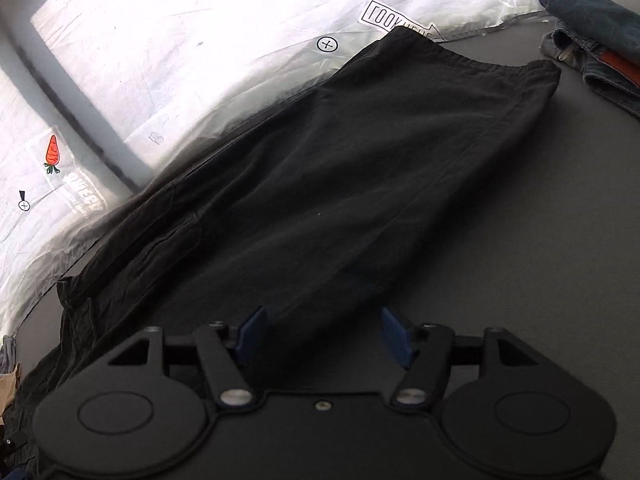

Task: Fold clothes
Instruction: 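Open the right tool and release the trouser leg onto the table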

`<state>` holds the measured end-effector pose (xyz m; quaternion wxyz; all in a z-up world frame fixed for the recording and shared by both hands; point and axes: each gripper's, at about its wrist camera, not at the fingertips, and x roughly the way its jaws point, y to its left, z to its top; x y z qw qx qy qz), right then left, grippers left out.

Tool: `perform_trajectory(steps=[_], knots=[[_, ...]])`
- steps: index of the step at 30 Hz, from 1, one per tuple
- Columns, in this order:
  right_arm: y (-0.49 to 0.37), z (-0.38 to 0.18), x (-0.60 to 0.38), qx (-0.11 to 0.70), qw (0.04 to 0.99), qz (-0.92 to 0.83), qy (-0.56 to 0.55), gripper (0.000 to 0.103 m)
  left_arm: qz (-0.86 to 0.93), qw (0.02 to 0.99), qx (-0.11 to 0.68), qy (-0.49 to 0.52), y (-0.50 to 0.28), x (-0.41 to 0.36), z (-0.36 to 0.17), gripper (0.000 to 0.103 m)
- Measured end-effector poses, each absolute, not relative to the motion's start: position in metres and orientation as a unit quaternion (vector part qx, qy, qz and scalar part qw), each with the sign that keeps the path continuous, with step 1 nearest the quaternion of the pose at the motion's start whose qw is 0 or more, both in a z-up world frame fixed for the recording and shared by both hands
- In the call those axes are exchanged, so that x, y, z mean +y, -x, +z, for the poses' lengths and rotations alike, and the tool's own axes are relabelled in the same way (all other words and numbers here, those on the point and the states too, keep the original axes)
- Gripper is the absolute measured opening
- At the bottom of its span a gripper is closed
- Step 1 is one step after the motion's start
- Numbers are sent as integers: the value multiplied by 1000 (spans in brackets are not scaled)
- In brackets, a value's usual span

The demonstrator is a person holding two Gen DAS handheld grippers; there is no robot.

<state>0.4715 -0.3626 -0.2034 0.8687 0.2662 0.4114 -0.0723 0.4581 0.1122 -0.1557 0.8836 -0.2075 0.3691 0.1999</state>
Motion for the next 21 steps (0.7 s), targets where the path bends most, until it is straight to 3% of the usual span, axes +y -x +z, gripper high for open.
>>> perform_trajectory(steps=[9, 15, 21], knots=[[-453, -220, -402, 370, 814, -115, -432, 69, 264, 823, 362, 348, -410, 167, -168, 103], [-449, -218, -394, 367, 832, -117, -399, 74, 314, 790, 336, 405, -397, 201, -179, 103], [-464, -215, -378, 388, 852, -107, -335, 91, 326, 785, 321, 418, -400, 219, -185, 103]])
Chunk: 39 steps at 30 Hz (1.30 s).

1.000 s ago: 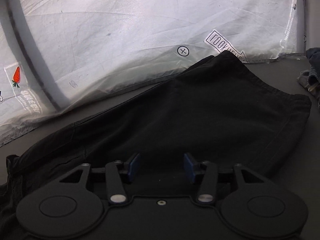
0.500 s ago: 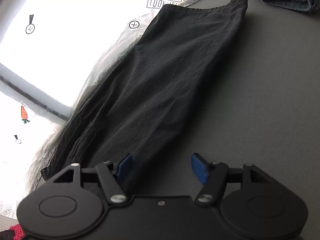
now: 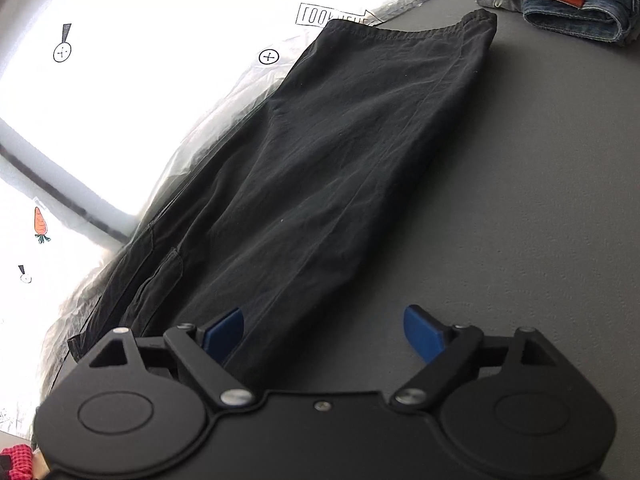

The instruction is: Fold clothes

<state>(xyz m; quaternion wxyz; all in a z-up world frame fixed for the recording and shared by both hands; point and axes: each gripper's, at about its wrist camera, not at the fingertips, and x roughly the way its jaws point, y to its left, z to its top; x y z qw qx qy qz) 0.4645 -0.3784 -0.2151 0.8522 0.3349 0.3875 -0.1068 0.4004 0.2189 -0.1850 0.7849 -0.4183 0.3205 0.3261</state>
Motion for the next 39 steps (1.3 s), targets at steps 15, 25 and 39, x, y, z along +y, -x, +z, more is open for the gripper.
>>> perform_trajectory(steps=[15, 25, 39], knots=[[-471, -215, -367, 394, 863, -108, -296, 103, 342, 785, 340, 388, -444, 230, -186, 103], [-474, -216, -371, 394, 863, -103, -298, 103, 353, 783, 345, 379, -451, 230, -188, 99], [-470, -215, -370, 391, 865, -101, -300, 103, 194, 877, 256, 357, -458, 205, -126, 27]])
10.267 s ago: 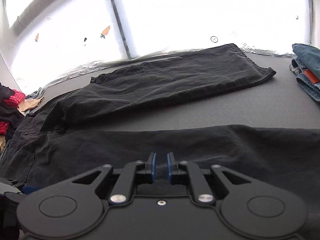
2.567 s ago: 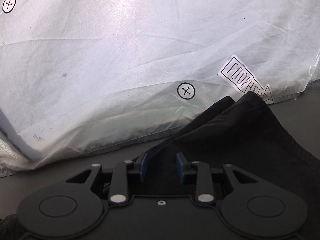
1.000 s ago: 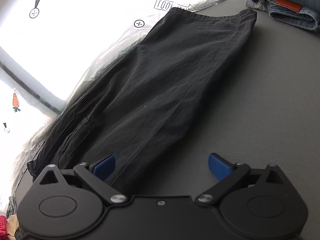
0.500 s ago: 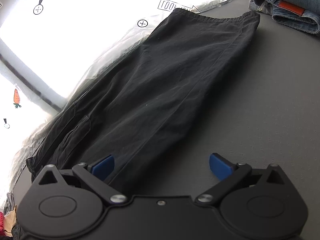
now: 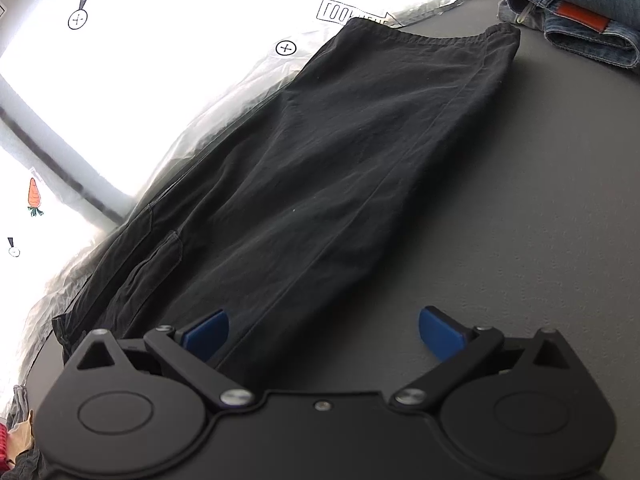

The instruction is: Fold clothes

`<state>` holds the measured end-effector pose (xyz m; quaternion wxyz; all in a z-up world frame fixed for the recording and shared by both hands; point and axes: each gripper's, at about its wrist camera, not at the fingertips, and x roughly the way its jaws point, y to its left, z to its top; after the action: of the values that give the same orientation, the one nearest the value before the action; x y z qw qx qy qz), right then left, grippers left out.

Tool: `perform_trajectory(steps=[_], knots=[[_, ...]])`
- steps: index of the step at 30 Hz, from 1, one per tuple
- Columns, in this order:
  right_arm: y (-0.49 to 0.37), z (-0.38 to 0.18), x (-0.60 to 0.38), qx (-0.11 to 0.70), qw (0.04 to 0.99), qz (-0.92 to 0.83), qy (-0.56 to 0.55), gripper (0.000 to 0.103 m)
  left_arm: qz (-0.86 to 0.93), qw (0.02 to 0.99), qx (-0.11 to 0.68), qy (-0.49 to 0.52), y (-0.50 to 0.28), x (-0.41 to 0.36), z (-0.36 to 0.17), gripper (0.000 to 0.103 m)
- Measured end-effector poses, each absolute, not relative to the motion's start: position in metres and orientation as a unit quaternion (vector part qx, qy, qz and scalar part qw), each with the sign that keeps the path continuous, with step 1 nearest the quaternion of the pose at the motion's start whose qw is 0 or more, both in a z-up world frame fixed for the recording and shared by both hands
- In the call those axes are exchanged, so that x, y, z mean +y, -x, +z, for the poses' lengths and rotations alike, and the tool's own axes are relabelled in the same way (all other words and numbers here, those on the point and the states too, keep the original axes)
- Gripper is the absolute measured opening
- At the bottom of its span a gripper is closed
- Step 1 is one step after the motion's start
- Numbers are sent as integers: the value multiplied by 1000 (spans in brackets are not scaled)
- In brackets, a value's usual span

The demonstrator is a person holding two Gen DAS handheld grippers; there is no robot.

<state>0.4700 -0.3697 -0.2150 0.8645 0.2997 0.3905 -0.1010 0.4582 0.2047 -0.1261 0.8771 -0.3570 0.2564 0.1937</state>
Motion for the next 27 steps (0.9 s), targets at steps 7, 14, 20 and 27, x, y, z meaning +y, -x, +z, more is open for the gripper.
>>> perform_trajectory(steps=[7, 14, 20, 27], knots=[[-469, -215, -371, 385, 864, -102, -308, 103, -31, 928, 219, 299, -503, 112, -59, 25], [-465, -216, -390, 386, 845, -81, -360, 103, -193, 817, 396, 372, -575, -8, -143, 45], [-455, -210, -407, 400, 812, -72, -420, 103, -203, 836, 325, 392, -538, 15, -121, 71], [-461, -157, -361, 344, 878, 29, -333, 99, 7, 879, 345, 329, -512, 80, -126, 71]])
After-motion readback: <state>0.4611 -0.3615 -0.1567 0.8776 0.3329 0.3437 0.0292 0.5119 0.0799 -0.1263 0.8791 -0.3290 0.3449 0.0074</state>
